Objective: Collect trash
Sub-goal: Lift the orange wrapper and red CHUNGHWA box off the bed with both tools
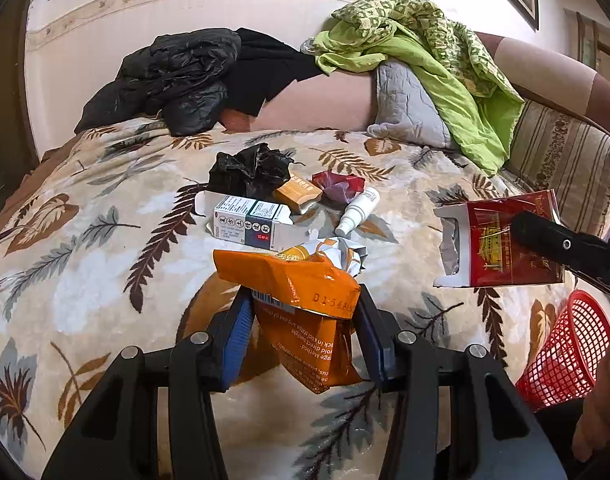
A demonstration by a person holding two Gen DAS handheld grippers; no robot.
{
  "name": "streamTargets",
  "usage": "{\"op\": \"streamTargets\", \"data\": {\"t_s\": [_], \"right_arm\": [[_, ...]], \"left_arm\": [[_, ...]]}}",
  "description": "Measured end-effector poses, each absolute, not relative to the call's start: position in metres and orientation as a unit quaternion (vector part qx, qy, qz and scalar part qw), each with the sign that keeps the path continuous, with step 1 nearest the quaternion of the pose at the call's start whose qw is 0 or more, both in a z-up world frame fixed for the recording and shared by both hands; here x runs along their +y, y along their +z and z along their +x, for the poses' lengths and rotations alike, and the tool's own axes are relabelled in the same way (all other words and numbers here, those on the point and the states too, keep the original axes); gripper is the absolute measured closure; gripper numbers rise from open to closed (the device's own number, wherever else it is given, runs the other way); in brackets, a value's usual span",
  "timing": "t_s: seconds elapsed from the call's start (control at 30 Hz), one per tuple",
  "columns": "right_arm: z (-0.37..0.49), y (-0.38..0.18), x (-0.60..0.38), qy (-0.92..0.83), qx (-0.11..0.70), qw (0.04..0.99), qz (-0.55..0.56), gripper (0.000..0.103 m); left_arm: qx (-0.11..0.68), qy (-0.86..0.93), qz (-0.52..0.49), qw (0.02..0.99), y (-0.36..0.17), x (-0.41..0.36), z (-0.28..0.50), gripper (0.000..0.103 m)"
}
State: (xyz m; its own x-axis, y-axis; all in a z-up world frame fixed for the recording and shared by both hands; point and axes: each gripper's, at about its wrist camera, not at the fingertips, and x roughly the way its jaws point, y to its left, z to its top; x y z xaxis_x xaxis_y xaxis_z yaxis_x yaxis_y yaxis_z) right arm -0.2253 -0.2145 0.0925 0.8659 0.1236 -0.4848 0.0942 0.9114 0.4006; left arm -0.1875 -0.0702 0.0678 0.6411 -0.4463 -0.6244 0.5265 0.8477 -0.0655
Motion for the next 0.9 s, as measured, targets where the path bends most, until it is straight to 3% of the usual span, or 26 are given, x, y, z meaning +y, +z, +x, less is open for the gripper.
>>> {"op": "streamTargets", "data": {"t_s": [0.9], "right_arm": [[-0.2268,0.0913,-0.2154,0.004,0.259,0.942,0.212,0.078]], "left_arm": [[0.317,-0.264,0.083,0.907,0.0661,-0.0807,-0.1953,0.055]]}}
